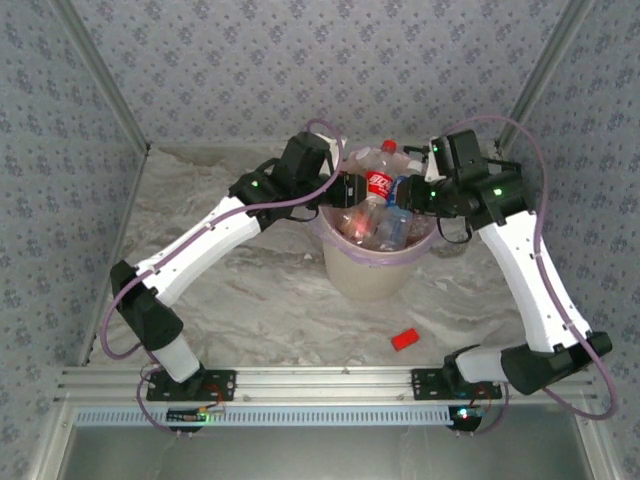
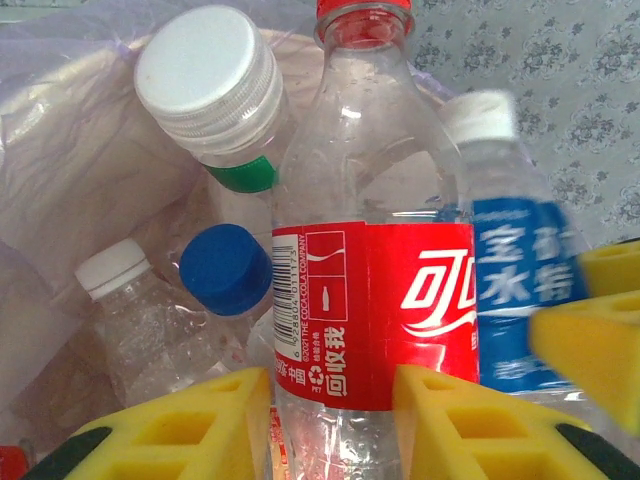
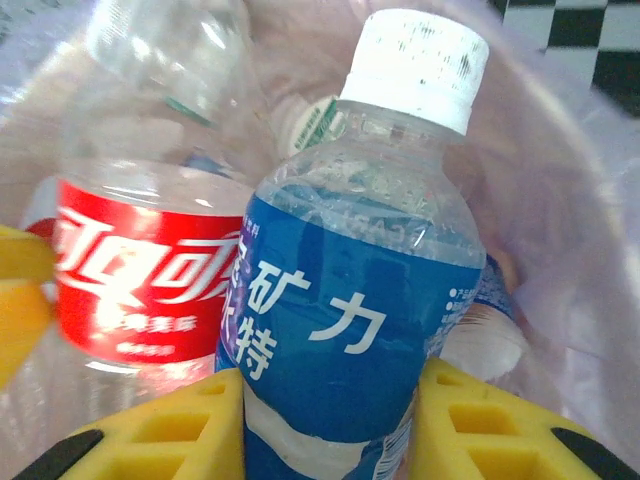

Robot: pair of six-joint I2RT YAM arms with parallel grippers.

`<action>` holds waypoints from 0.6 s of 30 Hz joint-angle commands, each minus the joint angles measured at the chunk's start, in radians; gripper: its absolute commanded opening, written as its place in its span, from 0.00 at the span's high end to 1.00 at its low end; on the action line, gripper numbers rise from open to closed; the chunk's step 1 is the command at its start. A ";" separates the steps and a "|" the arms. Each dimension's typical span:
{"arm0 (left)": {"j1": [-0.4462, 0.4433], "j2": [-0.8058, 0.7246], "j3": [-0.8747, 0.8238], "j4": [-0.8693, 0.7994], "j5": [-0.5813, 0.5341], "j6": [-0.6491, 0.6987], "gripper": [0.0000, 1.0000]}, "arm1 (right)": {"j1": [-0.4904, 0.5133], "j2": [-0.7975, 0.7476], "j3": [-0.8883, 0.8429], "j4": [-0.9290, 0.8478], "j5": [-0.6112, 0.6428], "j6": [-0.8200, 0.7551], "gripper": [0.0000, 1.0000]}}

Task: Put the plastic bottles in the bin

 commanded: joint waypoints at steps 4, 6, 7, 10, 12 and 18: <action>-0.037 0.057 0.045 0.012 0.062 -0.014 0.61 | -0.003 -0.036 0.141 -0.040 0.005 -0.056 0.70; -0.041 0.067 0.052 0.030 0.100 -0.023 0.59 | -0.003 -0.026 0.178 -0.040 0.001 -0.066 0.70; -0.041 0.067 0.055 0.037 0.121 -0.021 0.56 | -0.002 -0.019 0.200 -0.043 -0.001 -0.071 0.70; -0.031 0.025 0.079 -0.035 -0.009 0.016 0.50 | -0.002 0.005 0.253 -0.037 0.001 -0.087 0.71; 0.001 -0.041 0.039 -0.020 -0.053 0.017 0.47 | 0.005 0.022 0.271 -0.018 -0.014 -0.099 0.71; 0.092 -0.217 -0.049 -0.031 -0.156 0.033 0.40 | 0.072 0.111 0.312 0.010 -0.037 -0.151 0.71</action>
